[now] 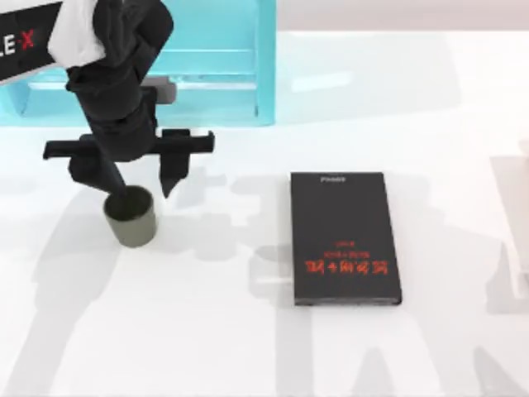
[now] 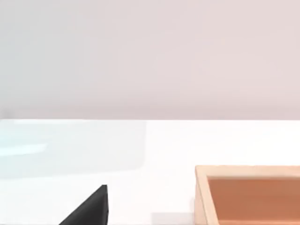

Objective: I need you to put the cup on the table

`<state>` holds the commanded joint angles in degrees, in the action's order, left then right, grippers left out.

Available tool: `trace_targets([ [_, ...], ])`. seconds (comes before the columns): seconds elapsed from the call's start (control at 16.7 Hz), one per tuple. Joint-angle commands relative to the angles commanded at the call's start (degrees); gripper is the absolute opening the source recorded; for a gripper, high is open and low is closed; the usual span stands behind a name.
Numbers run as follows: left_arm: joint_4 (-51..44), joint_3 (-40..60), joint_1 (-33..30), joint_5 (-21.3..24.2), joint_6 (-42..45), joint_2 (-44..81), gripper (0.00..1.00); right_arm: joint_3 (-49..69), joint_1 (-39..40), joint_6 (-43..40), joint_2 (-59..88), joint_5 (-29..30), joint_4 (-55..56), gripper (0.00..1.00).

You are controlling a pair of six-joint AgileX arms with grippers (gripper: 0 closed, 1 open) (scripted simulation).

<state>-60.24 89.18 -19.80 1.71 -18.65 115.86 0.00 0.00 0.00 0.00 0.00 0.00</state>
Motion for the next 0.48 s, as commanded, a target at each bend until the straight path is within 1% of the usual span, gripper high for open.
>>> trace_targets([
  [0.12, 0.0, 0.0, 0.0, 0.0, 0.0, 0.0, 0.98, 0.0, 0.0, 0.0, 0.0, 0.0, 0.0, 1.0],
  [0.18, 0.0, 0.0, 0.0, 0.0, 0.0, 0.0, 1.0, 0.0, 0.0, 0.0, 0.0, 0.0, 0.0, 1.0],
  [0.48, 0.0, 0.0, 0.0, 0.0, 0.0, 0.0, 1.0, 0.0, 0.0, 0.0, 0.0, 0.0, 0.0, 1.0],
])
